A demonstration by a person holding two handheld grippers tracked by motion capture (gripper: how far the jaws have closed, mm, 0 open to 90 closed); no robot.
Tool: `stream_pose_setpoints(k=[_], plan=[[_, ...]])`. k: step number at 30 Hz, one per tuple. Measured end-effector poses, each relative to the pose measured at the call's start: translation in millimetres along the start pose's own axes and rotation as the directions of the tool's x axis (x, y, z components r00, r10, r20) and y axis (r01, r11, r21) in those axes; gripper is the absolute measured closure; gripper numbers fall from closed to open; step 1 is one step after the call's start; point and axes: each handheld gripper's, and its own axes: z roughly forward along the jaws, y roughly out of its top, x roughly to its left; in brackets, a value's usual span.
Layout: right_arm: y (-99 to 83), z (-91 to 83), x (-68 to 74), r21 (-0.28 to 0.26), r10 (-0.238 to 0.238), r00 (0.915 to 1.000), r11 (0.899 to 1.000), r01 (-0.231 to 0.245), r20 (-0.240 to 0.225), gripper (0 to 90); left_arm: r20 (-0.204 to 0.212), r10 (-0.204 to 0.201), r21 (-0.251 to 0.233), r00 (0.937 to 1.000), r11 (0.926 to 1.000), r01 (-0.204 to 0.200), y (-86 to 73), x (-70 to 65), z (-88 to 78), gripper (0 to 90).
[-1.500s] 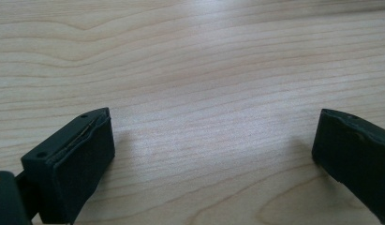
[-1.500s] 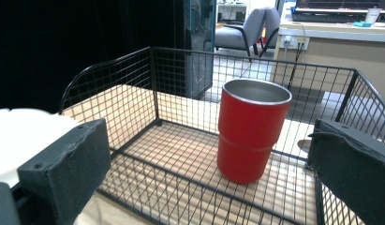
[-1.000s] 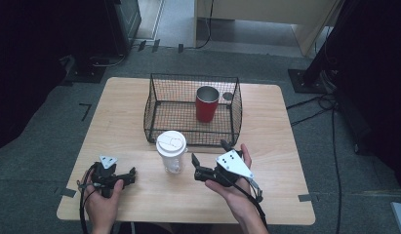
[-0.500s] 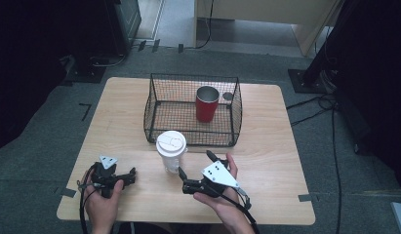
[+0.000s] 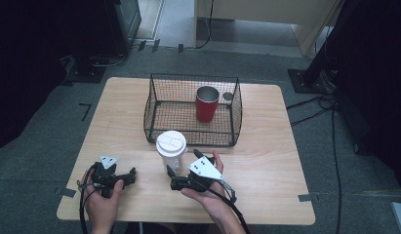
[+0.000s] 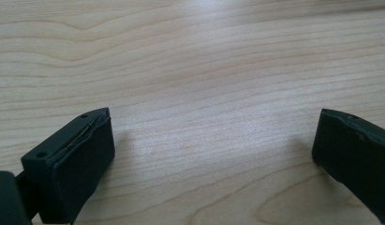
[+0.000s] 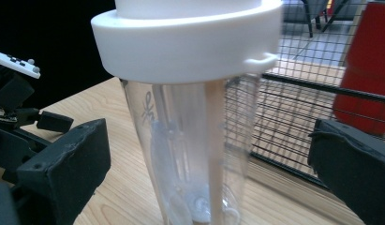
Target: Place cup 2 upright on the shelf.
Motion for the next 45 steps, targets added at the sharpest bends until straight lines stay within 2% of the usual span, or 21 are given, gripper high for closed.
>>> stream_pose_setpoints(k=[11,22,26,30,35,45], plan=[[-0.1,22.0,6.1,0.015,-0.011,0.9998,1.000,0.011,-0.015,0.0,0.001,0.002,0.002,1.0000,1.0000,-0.002,0.0,0.1,-0.1,0.1],[2.2,36.7,1.8,-0.005,0.005,0.9998,1.000,-0.005,0.018,3.3,0.000,0.002,0.002,1.0000,1.0000,-0.002,1.1,-0.5,0.9,0.1],[2.2,39.8,4.5,-0.017,-0.003,0.9999,1.000,0.003,0.015,7.4,0.000,0.002,0.002,1.0000,1.0000,-0.002,1.1,-0.5,0.9,0.1],[2.1,41.2,6.8,-0.036,-0.030,0.9995,0.999,0.031,0.008,15.7,0.000,0.002,0.002,1.0000,1.0000,-0.002,1.1,-0.5,0.9,0.1],[2.8,40.5,7.9,-0.046,-0.046,0.9989,0.998,0.047,0.012,16.2,0.000,0.002,0.002,1.0000,1.0000,-0.002,1.1,-0.5,0.9,0.1],[6.5,38.1,9.4,-0.082,-0.029,0.9996,0.996,0.029,0.004,16.3,-0.001,0.004,0.002,1.0000,1.0000,-0.004,1.2,-0.4,0.9,0.1]])
